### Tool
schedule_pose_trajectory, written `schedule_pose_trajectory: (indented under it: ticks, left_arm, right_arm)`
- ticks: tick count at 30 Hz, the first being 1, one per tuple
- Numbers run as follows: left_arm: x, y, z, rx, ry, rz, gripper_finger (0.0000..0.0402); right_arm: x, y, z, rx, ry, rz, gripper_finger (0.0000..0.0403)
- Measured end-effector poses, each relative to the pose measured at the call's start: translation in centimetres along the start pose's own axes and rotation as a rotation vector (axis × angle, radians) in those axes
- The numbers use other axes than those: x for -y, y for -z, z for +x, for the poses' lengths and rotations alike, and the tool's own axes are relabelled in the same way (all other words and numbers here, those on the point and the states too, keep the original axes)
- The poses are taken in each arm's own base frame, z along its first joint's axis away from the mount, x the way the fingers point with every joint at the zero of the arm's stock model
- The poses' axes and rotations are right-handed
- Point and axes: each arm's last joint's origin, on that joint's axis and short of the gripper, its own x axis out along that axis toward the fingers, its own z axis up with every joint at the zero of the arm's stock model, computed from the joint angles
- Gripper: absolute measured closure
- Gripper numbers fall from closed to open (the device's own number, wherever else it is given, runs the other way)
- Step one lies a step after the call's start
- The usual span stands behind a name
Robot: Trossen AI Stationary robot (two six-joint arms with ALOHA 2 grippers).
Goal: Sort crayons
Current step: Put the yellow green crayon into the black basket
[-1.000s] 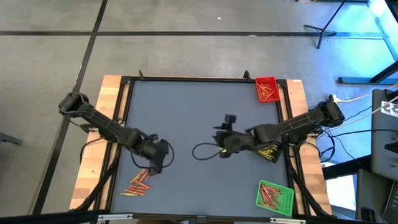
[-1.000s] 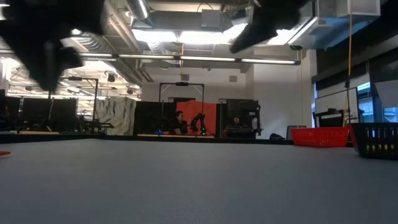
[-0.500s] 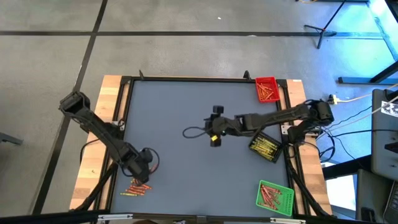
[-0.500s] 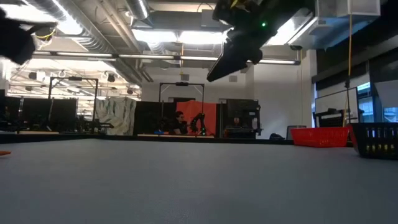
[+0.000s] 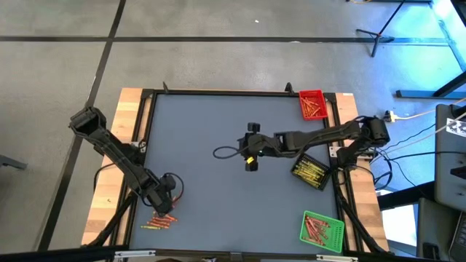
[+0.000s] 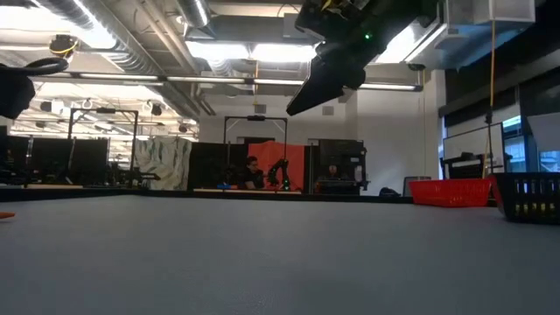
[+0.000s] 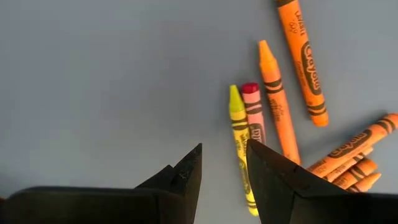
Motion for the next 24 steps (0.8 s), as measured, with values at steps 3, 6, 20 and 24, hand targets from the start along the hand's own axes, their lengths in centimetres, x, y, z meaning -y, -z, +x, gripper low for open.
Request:
schedule_pose_trajectory:
  ticks: [3,6,20,24]
  left_arm:
    - [0.0,0.0,0.3,0.004,0.029,0.002,0.0292]
    - [-0.2,0.0,0.8,0.007,0.051,0.007,0.0292]
    - [-1.1,0.0,1.4,0.010,0.018,0.016,0.0292]
    - [-1.4,0.0,1.5,0.007,-0.008,0.024,0.0292]
  right_arm:
    - [-0.2,0.2,0.2,-0.017,-0.017,-0.006,0.0224]
    - [-0.3,0.3,0.5,-0.014,-0.029,-0.006,0.0224]
    - [-0.3,0.2,0.6,-0.007,-0.028,-0.004,0.0224]
    - [-0.3,0.2,0.6,-0.007,-0.028,-0.007,0.0224]
